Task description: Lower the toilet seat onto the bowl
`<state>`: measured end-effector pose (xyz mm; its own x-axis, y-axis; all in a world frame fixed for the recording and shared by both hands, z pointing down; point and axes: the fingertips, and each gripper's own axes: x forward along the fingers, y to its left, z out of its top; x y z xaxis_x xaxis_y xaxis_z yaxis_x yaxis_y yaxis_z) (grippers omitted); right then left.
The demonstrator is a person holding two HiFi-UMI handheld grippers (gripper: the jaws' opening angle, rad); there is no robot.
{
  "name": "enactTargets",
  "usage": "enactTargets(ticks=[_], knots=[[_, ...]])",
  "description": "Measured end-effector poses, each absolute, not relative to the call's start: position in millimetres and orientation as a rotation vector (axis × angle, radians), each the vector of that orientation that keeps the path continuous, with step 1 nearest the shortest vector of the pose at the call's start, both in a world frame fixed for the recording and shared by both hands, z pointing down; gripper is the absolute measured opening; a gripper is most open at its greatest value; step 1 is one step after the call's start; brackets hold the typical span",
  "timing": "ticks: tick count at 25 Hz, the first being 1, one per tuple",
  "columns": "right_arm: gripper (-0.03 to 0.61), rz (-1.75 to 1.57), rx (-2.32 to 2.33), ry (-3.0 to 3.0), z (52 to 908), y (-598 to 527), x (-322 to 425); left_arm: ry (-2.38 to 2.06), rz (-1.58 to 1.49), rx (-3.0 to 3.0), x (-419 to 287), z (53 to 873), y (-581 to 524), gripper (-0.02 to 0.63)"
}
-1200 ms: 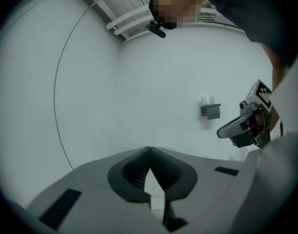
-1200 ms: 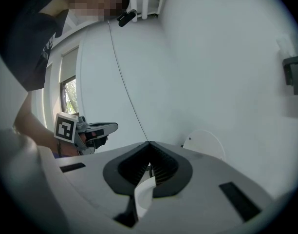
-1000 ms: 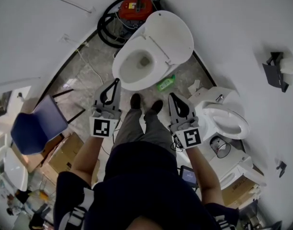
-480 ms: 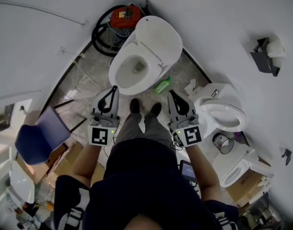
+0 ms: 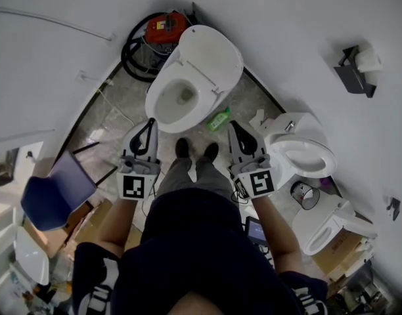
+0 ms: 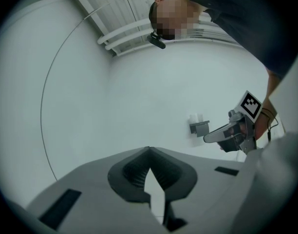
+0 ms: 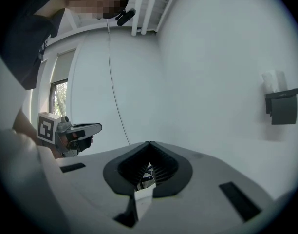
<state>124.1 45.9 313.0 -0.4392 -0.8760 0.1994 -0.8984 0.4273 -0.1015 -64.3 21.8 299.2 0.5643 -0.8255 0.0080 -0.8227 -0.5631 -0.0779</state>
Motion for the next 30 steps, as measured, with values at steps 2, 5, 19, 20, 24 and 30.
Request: enactTargets(ticks=[2, 5, 19, 20, 24, 30], knots=[[0.018, 0.284, 1.602, -2.55, 313.1, 46.3, 125.8, 1.448, -0.075, -2.715, -64.7, 300.4, 21.1, 0.025], [0.018, 0.289, 1.607, -2.536, 315.0, 45.7, 126.0, 1.472, -0.054, -2.698, -66.8, 297.0, 18.4, 0.025], [0.017, 0.241, 1.628, -2.485, 311.7, 44.2, 132.9, 1.498, -0.049, -2.677, -70.5, 297.7, 17.6, 0.025], [0.018, 0.242, 1.622, -2.483, 313.0, 44.4, 132.5, 1.497, -0.045, -2.678, -69.7, 297.6, 17.1, 0.025], [0.017, 0.238, 1.629, -2.481, 312.2, 40.9, 133.7, 1.507, -0.058, -2.693, -68.2, 300.5, 16.1, 0.025], [0.017, 0.243, 1.632, -2.474, 311.1, 39.8, 133.1, 1.507, -0.058, -2.681, -72.3, 299.7, 15.3, 0.025]])
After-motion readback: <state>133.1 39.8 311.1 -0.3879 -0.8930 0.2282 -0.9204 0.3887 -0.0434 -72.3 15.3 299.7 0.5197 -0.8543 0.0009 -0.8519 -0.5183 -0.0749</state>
